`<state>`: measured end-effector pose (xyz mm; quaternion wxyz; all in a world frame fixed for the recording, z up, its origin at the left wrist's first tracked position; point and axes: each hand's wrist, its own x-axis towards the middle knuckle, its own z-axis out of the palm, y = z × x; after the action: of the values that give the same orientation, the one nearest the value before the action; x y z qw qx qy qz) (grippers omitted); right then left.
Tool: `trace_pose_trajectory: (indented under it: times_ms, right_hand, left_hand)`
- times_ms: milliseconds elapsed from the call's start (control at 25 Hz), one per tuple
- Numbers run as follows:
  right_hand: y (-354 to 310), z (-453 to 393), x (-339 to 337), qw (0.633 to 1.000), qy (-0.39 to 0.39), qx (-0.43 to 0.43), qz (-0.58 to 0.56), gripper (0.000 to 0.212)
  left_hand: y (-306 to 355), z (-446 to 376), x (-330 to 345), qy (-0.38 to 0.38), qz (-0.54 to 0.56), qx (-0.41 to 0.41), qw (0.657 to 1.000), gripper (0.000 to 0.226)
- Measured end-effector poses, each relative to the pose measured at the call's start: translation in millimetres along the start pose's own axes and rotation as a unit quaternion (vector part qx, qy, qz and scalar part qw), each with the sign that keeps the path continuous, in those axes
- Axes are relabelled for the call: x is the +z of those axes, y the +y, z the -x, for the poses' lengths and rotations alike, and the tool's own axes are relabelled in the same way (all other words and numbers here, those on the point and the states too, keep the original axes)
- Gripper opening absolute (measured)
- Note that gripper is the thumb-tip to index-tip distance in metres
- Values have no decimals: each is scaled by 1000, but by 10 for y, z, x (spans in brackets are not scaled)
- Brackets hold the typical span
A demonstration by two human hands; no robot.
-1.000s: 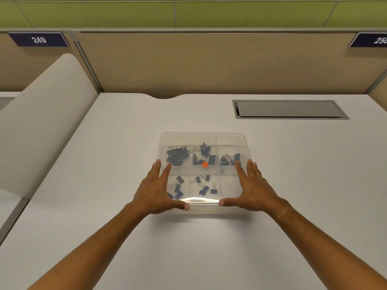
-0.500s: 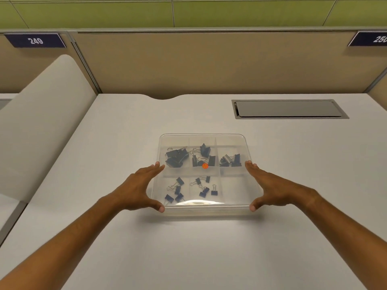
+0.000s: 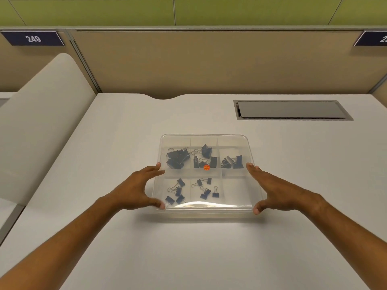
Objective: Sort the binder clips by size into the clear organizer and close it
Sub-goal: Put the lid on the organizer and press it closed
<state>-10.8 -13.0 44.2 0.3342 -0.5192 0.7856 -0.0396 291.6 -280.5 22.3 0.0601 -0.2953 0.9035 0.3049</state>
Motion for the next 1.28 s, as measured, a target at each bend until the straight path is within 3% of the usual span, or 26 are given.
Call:
trace_pose_trajectory:
  times_ms: [160,240,360,440,600,800,1040,1280]
  right_hand:
    - [26,4,-6,1000,-1,2,-9,124]
    - [52,-15,-12,998,34,4,-49,107]
    - [85,-133,-19,960,220,22,-169,56]
    - [56,-228,-49,940,276,67,-189,44]
    - [44,-344,-72,917,222,149,-297,52]
    - [30,-394,-76,909,199,174,-321,45]
    - [26,-397,-85,907,185,188,-328,42]
    - [8,-433,-75,909,181,202,-317,40]
  left_hand:
    - [122,-167,12,148,93,-12,985,39]
    - [187,-197,31,165,98,-38,981,36]
    - [217,-213,4,145,160,-108,970,48]
    - [208,-250,-14,119,212,-158,957,50]
    - [179,-314,-25,66,260,-210,940,35]
    - [189,-421,-154,0,259,-246,934,31]
    - [153,-682,-166,93,375,-246,889,23]
    - [137,-805,-147,75,370,-268,886,10]
